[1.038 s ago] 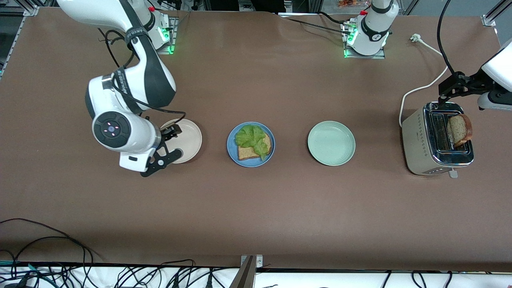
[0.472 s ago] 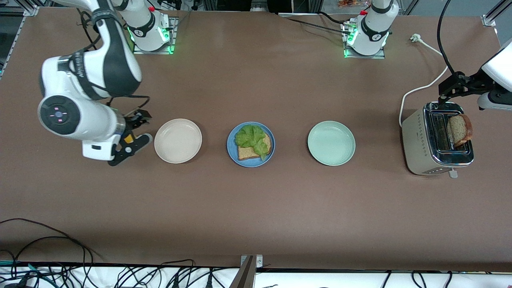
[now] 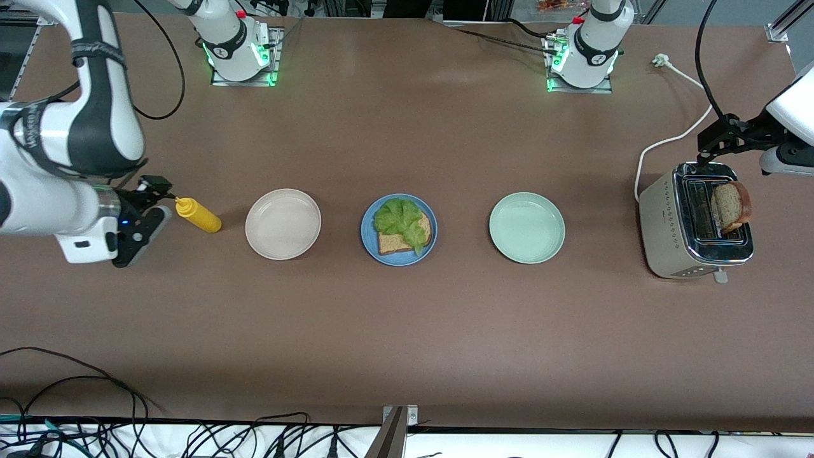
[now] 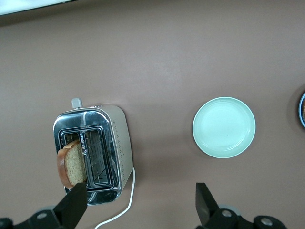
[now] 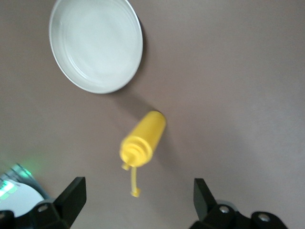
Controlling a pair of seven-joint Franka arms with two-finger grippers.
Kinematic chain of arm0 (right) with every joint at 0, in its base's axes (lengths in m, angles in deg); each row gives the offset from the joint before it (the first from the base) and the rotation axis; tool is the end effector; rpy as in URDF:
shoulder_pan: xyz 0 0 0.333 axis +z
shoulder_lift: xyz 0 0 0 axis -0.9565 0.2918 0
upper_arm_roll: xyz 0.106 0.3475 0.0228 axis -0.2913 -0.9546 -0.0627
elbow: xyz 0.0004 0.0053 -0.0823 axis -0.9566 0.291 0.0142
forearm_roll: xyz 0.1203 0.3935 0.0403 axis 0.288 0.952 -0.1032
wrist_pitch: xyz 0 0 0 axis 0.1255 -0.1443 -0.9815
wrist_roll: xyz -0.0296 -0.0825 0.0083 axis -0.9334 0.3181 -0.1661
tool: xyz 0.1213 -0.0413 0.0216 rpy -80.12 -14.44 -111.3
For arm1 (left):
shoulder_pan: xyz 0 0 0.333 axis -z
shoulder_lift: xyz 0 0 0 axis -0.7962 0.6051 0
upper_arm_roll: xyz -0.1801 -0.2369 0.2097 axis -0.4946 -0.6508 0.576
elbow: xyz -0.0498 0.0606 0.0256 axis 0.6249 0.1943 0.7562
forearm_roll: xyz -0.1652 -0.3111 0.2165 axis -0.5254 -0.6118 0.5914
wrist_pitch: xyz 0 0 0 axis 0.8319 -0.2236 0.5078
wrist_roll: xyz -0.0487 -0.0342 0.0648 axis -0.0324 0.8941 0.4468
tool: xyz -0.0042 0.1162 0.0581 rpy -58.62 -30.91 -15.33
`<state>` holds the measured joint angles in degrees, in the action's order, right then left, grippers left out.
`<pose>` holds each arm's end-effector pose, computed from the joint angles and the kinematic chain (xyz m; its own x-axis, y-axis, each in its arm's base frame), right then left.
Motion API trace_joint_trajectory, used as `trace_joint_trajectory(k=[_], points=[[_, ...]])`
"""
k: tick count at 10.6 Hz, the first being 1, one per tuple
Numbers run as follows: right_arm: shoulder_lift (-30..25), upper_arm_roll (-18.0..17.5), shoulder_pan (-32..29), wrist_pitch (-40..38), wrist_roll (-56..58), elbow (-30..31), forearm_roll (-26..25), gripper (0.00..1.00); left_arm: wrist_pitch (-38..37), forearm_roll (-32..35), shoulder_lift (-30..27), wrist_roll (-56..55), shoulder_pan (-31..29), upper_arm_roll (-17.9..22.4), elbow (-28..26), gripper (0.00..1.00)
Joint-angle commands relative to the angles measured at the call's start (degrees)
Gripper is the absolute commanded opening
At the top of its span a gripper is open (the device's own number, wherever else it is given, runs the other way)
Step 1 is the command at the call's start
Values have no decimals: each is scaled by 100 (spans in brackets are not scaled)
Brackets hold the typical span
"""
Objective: Make sandwich in blue plate with both arms
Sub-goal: 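Move the right gripper to the yellow mustard bottle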
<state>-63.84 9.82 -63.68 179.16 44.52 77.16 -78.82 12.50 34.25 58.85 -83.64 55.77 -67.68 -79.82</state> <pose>0.6706 0.0204 0.4344 0.5574 0.8041 -0.2065 0.7779 -0.5928 -0.2085 0.5960 -0.0229 0.6659 0.9884 -0.1516 -0.0016 -0.1514 -0.9865 -0.0629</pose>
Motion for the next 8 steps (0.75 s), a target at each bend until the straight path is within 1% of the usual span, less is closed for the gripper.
trace_joint_trajectory(k=[1, 2, 3, 4, 5, 6, 7, 8], points=[[-131, -75, -739, 921, 1679, 586, 19, 100, -96, 87, 46, 44, -28, -25, 150, 100], [-87, -75, -907, 1134, 2223, 674, 28, 100, -96, 87, 46, 52, -28, -25, 150, 100], [-16, -75, -1048, 1257, 2525, 744, 36, 100, -96, 87, 46, 53, -28, -25, 150, 100], [45, -75, -1197, 1459, 2693, 945, 36, 100, -96, 87, 46, 53, -45, -25, 150, 100], [107, -84, -1312, 1844, 3104, 1217, 184, 100, -96, 87, 46, 53, -45, -25, 150, 100], [212, -75, -1408, 2204, 3830, 1489, 786, 100, -96, 87, 46, 53, -45, -25, 150, 100], [248, -66, -1470, 2295, 4490, 1727, 1471, 100, -96, 78, 46, 53, -45, -25, 150, 100], [309, -66, -1514, 2313, 4827, 1868, 1826, 100, -96, 78, 46, 53, -45, -25, 150, 100]])
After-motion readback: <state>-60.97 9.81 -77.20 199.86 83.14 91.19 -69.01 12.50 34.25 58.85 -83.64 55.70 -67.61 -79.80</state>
